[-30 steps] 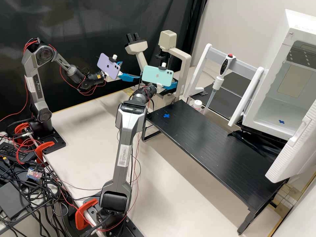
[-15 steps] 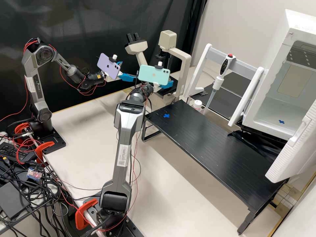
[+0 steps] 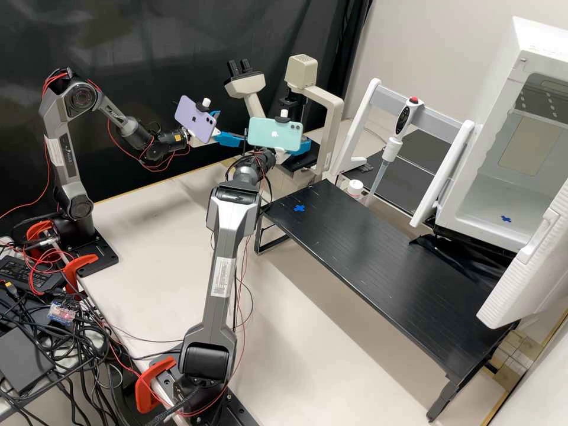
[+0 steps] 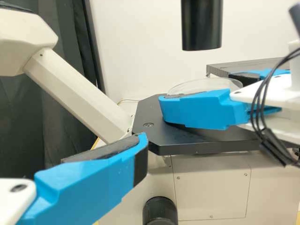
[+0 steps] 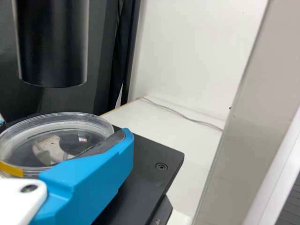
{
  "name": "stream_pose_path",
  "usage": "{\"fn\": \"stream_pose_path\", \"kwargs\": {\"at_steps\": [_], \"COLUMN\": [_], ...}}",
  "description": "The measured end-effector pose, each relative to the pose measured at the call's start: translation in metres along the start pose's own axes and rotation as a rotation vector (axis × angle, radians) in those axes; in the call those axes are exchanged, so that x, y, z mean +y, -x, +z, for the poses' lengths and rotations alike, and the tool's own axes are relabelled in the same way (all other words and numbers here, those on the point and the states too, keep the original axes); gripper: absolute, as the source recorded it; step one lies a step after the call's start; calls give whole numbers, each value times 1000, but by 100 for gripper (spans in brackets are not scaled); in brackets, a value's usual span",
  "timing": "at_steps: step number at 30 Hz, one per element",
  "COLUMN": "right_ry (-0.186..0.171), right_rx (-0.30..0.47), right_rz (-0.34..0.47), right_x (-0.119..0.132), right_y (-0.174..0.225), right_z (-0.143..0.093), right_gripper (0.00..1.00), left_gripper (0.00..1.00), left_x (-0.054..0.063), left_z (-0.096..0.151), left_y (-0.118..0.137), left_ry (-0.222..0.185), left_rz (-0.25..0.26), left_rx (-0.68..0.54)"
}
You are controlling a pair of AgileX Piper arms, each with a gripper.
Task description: Move the petri dish to the microscope
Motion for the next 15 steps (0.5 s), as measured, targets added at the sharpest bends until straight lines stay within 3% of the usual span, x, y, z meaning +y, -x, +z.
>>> {"fn": "stream_pose_path", "kwargs": {"at_steps": [15], "right_ry": [8], "right_rx": [-11], "right_rz": [-16], "right_x": [4], "right_y": [-3], "right_z": [8], "right_gripper": [100], "left_gripper": [100], "left_x": [0], "left_z": [0], "left_y": [0], "left_ry": [0], "left_rz": [0], "left_rx": [0]}}
